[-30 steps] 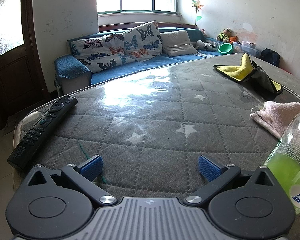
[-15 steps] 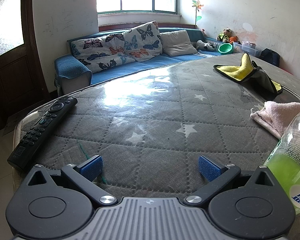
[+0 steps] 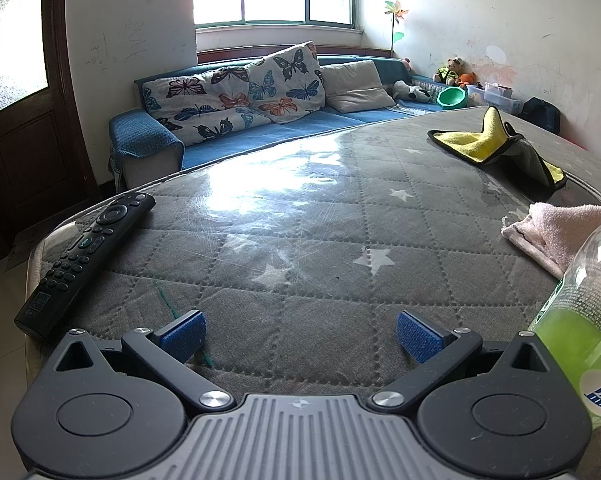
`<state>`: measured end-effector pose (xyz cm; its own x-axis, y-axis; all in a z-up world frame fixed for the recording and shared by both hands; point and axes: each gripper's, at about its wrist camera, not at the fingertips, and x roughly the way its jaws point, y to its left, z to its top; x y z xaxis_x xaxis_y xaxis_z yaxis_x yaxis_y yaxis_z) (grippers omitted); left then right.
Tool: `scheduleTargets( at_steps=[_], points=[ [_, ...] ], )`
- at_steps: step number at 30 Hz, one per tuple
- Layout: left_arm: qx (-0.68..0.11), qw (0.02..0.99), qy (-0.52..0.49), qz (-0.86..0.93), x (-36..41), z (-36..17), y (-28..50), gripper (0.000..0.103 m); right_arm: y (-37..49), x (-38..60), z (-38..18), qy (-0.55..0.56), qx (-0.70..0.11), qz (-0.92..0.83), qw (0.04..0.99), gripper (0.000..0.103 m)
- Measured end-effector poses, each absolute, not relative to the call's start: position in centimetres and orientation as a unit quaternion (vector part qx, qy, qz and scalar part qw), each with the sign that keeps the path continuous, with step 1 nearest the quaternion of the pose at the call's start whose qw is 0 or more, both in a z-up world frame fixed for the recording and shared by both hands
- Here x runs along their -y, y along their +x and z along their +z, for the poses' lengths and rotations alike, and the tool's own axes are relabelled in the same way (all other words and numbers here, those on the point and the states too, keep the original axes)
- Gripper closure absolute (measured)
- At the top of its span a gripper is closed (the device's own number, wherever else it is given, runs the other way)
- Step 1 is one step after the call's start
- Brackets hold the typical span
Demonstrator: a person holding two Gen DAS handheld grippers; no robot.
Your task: Clean container
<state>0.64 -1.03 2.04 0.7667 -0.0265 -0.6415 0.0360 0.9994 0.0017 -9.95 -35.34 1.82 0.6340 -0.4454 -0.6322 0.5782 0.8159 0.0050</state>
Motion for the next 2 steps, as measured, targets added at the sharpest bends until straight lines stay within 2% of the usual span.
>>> scheduleTargets(
  at_steps=[2],
  points=[
    [-0.341, 0.940, 0.007, -0.017, 1.02, 2.04, 0.64, 0.000, -9.96, 35.35, 1.82, 0.104, -0.319, -0.285, 0.898, 0.000]
  ],
)
